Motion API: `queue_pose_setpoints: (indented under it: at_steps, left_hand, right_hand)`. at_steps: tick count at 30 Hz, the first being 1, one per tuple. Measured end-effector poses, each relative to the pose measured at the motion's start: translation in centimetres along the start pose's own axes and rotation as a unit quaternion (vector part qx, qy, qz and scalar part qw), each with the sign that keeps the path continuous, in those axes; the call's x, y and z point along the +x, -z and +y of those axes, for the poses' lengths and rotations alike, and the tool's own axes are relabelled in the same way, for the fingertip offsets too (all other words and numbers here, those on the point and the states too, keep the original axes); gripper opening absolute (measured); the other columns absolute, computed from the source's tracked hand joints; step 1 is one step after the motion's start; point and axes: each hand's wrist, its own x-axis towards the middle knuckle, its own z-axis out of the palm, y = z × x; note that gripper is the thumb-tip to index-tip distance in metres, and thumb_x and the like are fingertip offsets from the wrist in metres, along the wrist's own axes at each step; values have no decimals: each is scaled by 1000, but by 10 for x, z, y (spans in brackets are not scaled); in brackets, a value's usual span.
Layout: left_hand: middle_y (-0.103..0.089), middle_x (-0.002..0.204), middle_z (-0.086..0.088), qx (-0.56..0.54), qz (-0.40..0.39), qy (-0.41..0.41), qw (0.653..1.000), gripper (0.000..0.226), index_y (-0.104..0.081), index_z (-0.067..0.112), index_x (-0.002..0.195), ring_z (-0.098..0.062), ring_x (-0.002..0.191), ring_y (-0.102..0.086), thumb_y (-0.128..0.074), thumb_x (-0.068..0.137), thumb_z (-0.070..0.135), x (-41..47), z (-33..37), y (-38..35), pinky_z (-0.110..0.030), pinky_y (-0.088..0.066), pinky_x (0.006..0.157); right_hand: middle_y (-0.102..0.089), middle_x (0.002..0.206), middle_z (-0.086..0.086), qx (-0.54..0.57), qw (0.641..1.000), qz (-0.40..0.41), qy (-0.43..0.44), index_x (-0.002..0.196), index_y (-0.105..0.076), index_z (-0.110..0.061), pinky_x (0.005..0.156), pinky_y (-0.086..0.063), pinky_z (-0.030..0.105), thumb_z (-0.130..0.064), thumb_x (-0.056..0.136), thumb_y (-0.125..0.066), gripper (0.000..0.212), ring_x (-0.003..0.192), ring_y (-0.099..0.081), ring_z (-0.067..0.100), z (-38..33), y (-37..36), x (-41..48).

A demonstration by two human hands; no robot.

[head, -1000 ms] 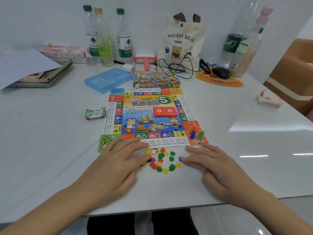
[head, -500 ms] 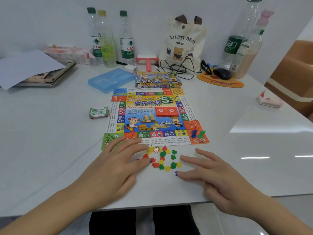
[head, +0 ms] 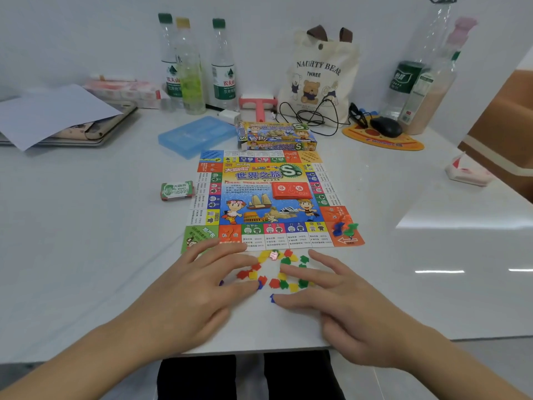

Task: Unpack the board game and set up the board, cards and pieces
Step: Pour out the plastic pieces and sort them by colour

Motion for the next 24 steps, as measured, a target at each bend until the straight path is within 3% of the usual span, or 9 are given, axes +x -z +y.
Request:
queue_pose_setpoints:
  at_steps: [9,16,19,24]
  left_hand:
    - [-58,130,-3,-18,26,-13,999,38,-63,26,122,-27,125,-50,-55,86,17,-4,-3,-4,-46,-43,97]
    - [-58,130,-3,-16,28,-9,999,34,-64,27,119,-26,124,-50,-50,89,20,-6,-2,-4,-45,-43,97]
    - [-58,130,-4,-14,27,-7,1000,33,-65,27,117,-27,124,-50,-49,89,20,-8,-3,-3,-45,-44,97]
    - [-59,129,-3,-17,30,1,999,31,-66,28,115,-27,123,-50,-52,89,21,-9,-4,-2,-43,-44,95]
  right_hand:
    - [-57,136,-2,-20,999,-18,-27,137,-47,-26,118,-10,39,-14,75,-36,64,144,-19,4,-2,-1,12]
    - [-49,139,-14,-50,997,-32,-57,139,-41,-29,118,-8,44,-19,83,-33,58,145,-13,1,-5,-5,22]
    - [-53,137,-13,-54,997,-3,-61,137,-45,-27,118,-8,43,-19,83,-33,56,144,-18,2,-5,-4,22]
    - [-65,123,-4,-32,998,47,-21,117,-63,-20,116,-21,43,-13,76,-38,48,134,-42,7,-6,0,13]
